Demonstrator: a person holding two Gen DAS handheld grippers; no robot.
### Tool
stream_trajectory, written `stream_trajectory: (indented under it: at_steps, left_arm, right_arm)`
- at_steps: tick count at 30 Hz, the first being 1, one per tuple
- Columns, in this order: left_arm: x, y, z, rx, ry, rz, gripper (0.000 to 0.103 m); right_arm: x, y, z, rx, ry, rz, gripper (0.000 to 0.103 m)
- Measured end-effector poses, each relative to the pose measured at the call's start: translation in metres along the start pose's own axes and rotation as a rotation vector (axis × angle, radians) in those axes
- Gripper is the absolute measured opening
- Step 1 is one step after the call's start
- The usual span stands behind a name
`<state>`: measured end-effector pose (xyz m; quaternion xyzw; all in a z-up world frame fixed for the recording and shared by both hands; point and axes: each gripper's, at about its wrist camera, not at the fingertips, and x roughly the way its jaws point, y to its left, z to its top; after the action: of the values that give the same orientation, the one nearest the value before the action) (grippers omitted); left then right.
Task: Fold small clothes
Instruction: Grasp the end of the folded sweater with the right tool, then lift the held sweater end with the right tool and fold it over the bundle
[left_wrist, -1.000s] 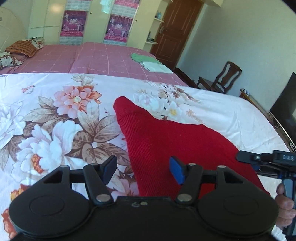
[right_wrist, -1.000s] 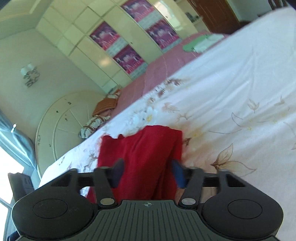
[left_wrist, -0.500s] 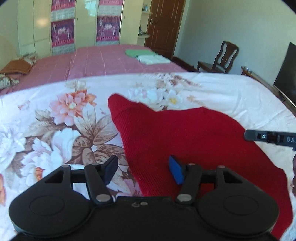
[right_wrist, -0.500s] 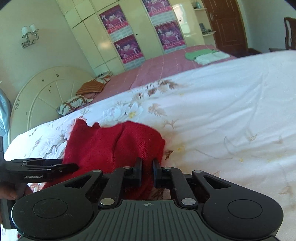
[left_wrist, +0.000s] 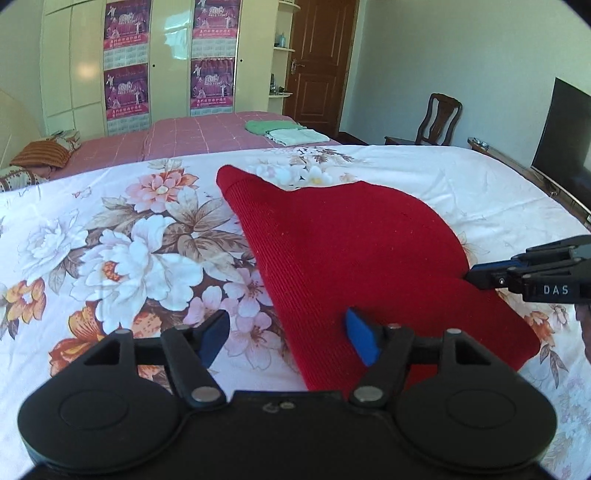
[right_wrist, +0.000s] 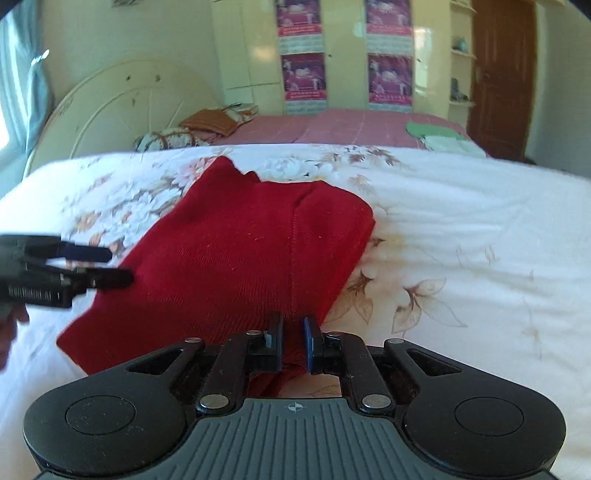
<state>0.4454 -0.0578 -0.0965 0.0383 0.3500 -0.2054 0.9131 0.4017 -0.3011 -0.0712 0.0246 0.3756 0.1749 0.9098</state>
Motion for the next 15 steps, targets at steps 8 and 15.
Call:
stream_trajectory:
  at_steps: [8,15]
  left_arm:
    - [-0.042,-0.011,-0.016,0.023,0.006,-0.025,0.058]
    - [-0.032,-0.013,-0.038,0.009,0.071,-0.011,0.059]
  right_arm:
    - [-0.056,0.022,0.007,-0.045,-0.082,0.022,0.009]
    - [-0.038,0.057,-0.03,-0.21,0.043,0.015,0.009]
